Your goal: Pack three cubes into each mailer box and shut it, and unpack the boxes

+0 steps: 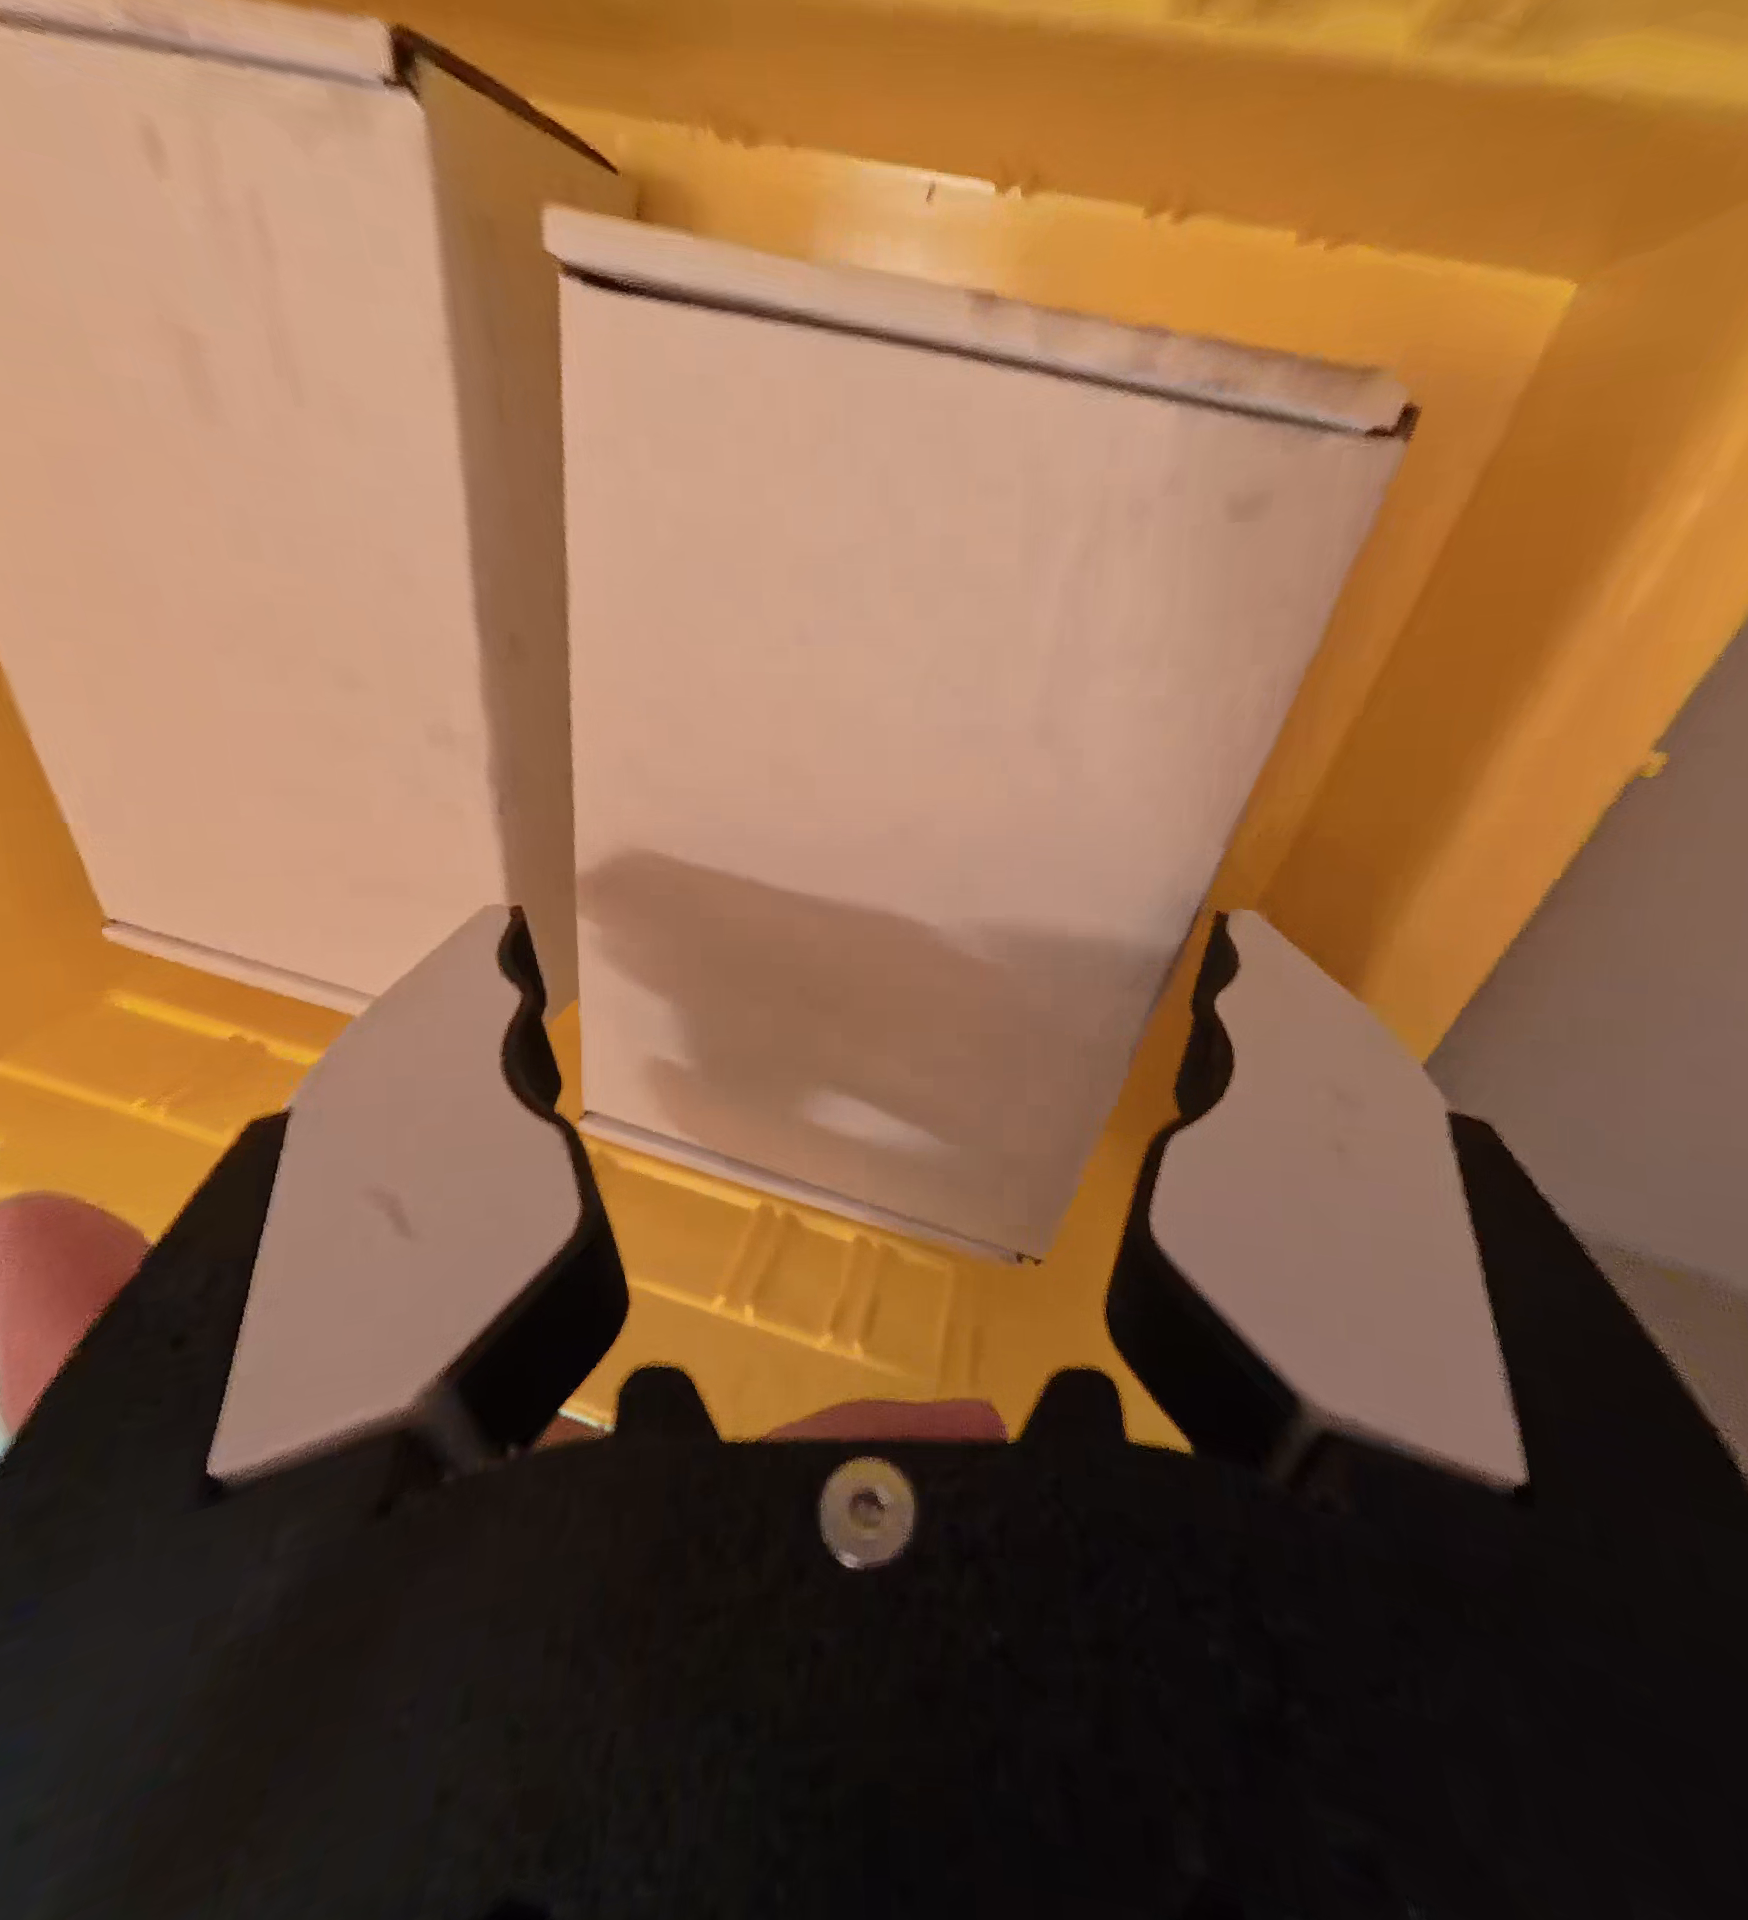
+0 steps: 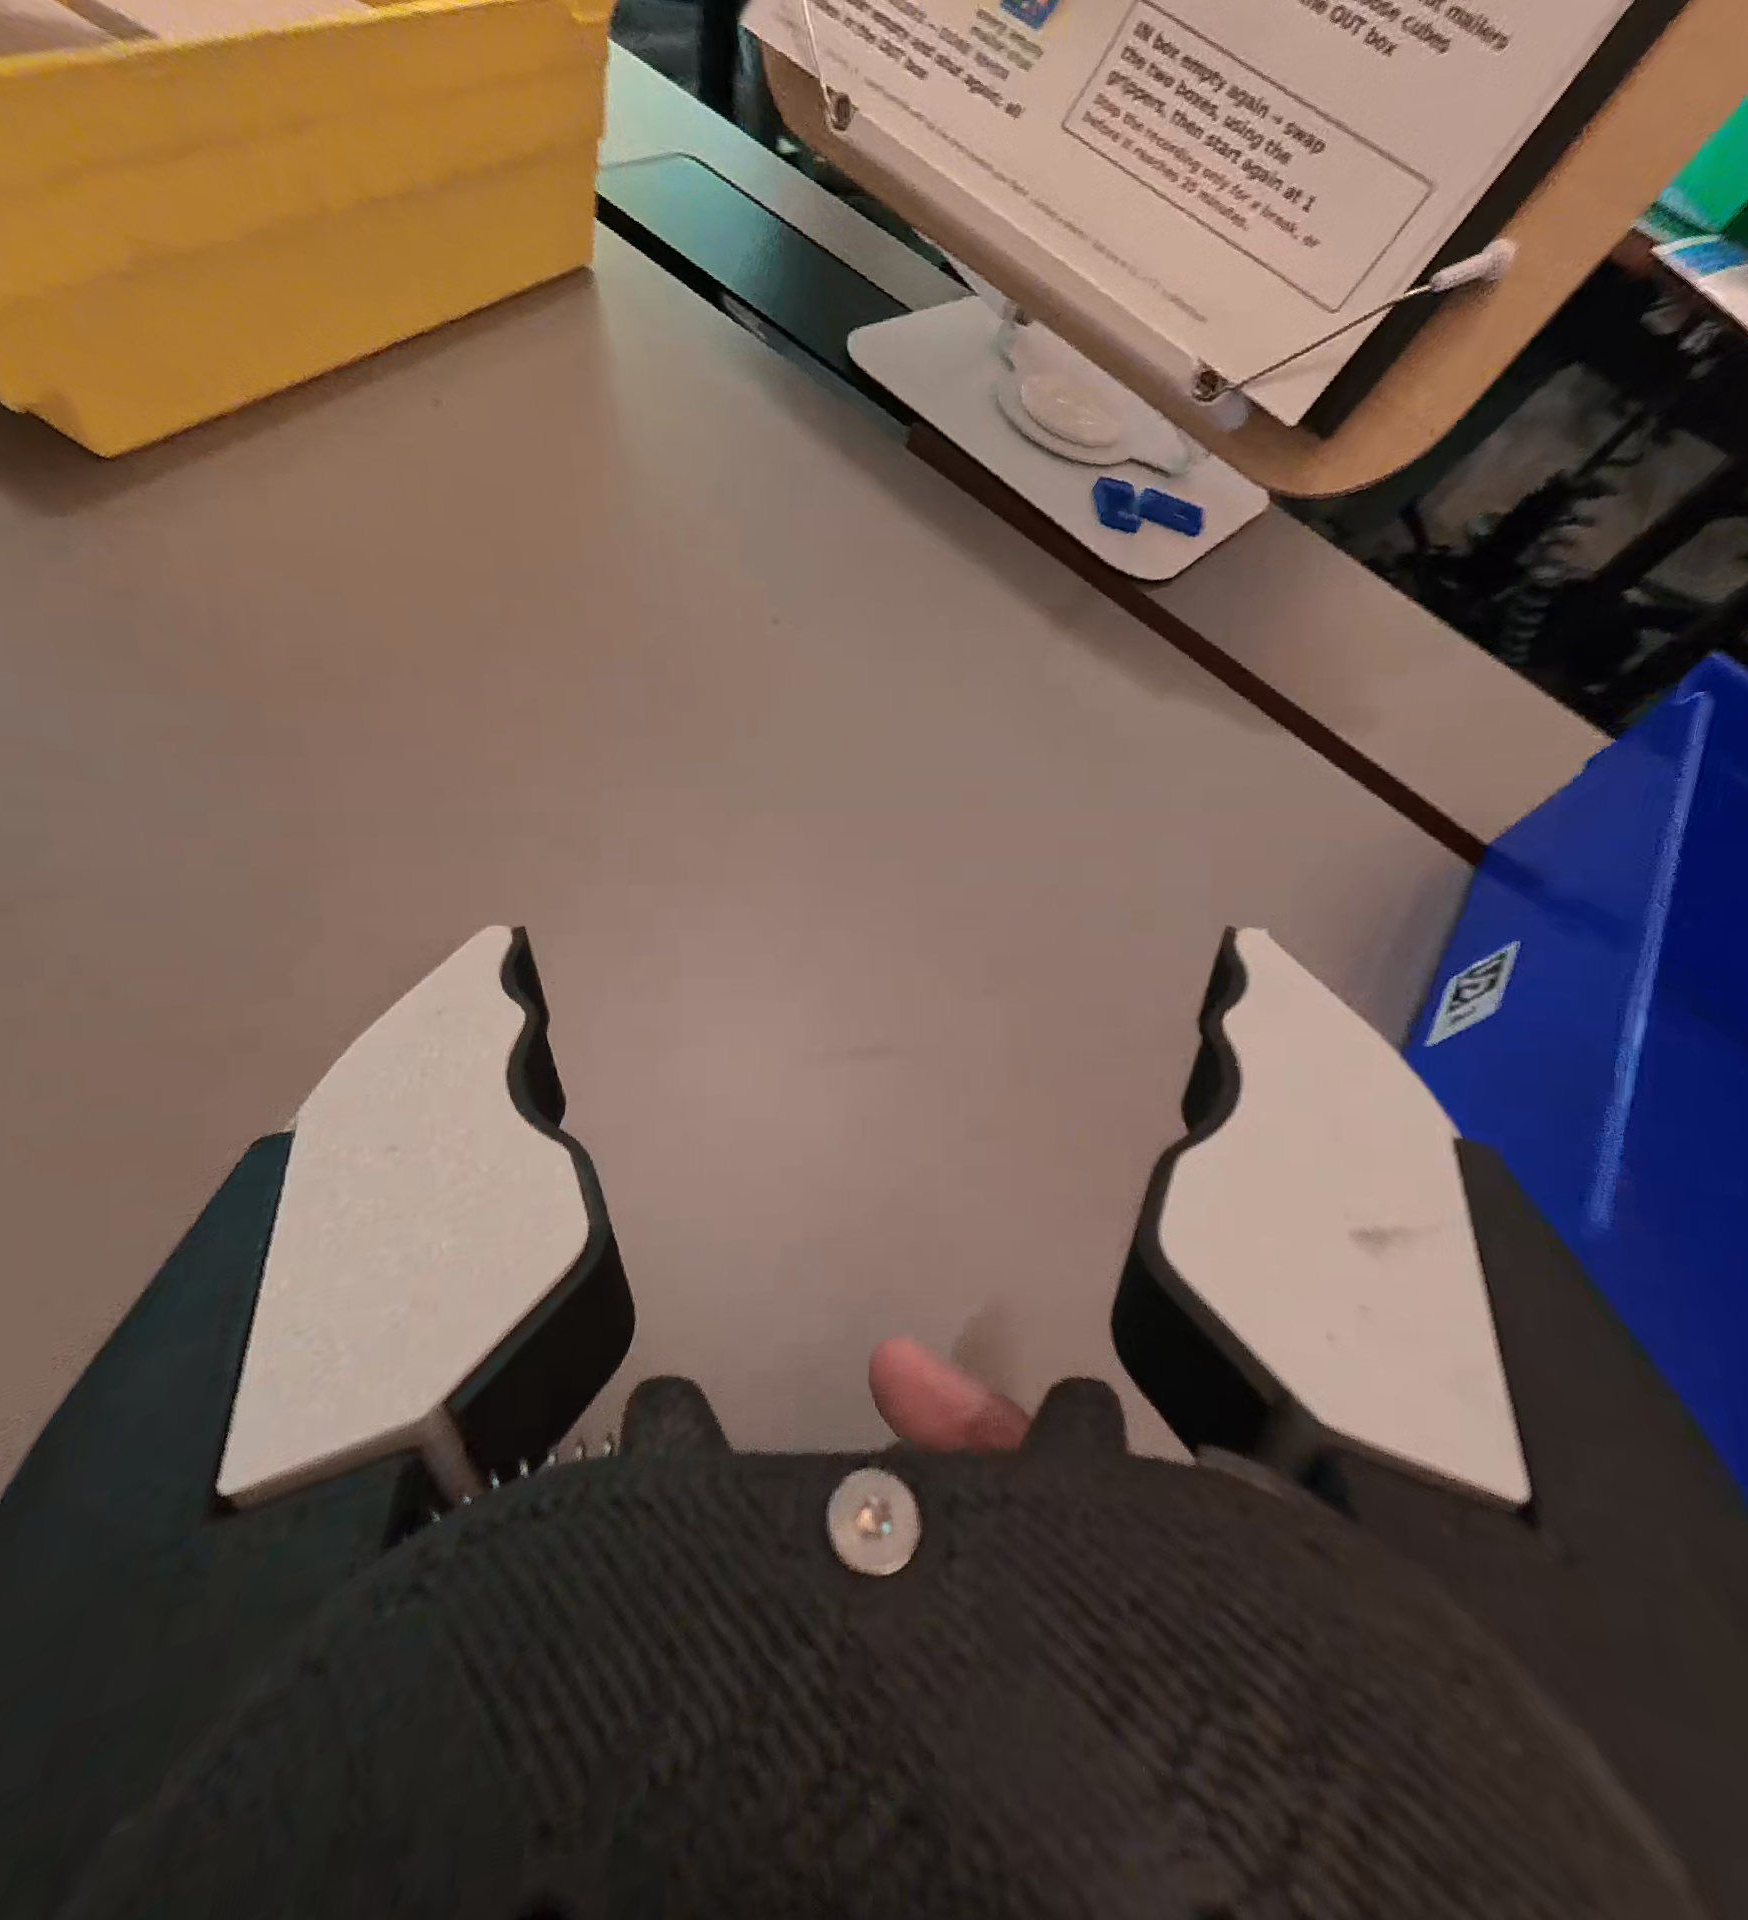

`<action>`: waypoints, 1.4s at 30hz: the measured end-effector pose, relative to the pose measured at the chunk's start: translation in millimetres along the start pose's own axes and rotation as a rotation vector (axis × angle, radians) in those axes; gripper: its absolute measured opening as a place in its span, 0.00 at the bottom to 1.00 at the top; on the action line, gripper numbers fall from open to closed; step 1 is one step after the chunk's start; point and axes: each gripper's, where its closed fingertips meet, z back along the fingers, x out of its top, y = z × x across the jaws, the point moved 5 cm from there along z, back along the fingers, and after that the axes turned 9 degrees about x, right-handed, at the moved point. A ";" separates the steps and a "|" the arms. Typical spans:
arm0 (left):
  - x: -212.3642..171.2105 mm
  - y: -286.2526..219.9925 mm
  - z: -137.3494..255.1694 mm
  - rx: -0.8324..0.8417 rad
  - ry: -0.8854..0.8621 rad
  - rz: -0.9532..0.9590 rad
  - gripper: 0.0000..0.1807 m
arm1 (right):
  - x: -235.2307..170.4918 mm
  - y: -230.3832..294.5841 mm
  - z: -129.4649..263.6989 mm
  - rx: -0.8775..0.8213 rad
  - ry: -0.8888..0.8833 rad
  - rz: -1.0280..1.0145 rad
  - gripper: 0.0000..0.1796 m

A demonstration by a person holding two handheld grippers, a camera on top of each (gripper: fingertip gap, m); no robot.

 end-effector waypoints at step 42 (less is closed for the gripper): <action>10.3 18.1 27.1 0.061 0.165 0.009 0.70 | -18.6 -35.6 27.4 -0.231 0.138 -0.023 0.64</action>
